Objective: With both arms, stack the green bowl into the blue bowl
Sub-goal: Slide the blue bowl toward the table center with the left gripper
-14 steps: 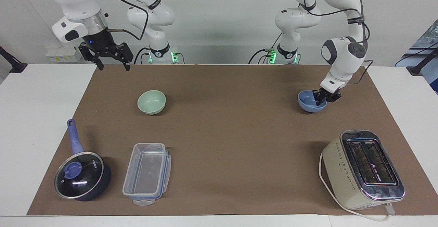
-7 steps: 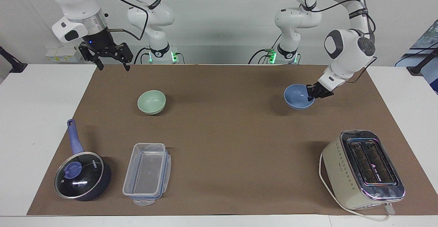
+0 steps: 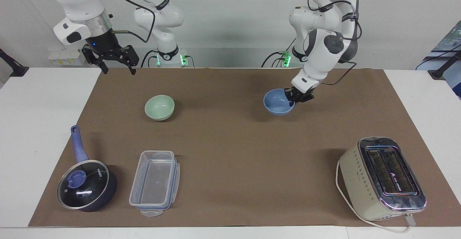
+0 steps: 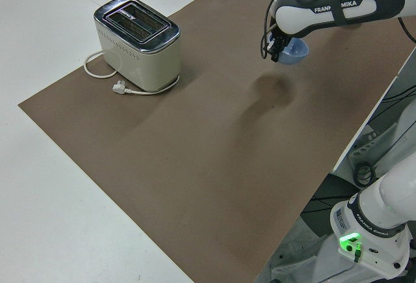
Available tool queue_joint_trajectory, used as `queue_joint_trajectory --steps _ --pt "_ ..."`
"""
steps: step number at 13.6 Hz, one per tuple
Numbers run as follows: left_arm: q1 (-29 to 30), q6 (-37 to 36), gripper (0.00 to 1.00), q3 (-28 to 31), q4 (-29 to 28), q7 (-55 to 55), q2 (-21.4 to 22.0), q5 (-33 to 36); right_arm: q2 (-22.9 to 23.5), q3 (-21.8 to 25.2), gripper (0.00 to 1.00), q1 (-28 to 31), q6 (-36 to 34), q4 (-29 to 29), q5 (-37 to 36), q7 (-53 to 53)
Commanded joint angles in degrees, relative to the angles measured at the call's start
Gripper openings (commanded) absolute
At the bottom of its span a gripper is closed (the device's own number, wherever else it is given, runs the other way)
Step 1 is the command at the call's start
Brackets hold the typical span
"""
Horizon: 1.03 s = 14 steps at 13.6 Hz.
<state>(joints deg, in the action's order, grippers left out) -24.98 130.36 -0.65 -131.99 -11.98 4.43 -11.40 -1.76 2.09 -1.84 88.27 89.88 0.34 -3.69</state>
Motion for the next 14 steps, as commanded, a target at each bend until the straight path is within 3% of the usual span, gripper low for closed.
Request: queue_joint_trajectory --steps 1,6,7,8,14 --pt "-7.25 7.42 0.00 1.09 -0.90 -6.53 -3.10 -1.08 -0.52 -0.24 1.00 0.61 0.05 0.39 0.45 -0.62" --pt "-15.00 16.92 0.00 1.09 -3.09 -9.72 -7.67 -1.08 -0.52 -0.33 1.00 0.61 0.06 0.39 0.45 -0.62" --pt "-15.01 17.03 0.14 1.09 -2.84 -9.38 -7.68 -1.08 -0.52 -0.33 1.00 0.61 0.06 0.39 0.45 -0.62" --pt "-14.57 16.42 0.99 1.17 -1.97 -9.55 -8.11 -1.08 -0.52 -0.24 1.00 0.61 0.06 0.39 0.45 -0.62" --pt "-7.55 -5.45 1.00 1.70 12.87 -9.46 -7.24 -1.00 -0.52 0.20 1.00 0.69 -0.12 0.30 0.45 -0.62"
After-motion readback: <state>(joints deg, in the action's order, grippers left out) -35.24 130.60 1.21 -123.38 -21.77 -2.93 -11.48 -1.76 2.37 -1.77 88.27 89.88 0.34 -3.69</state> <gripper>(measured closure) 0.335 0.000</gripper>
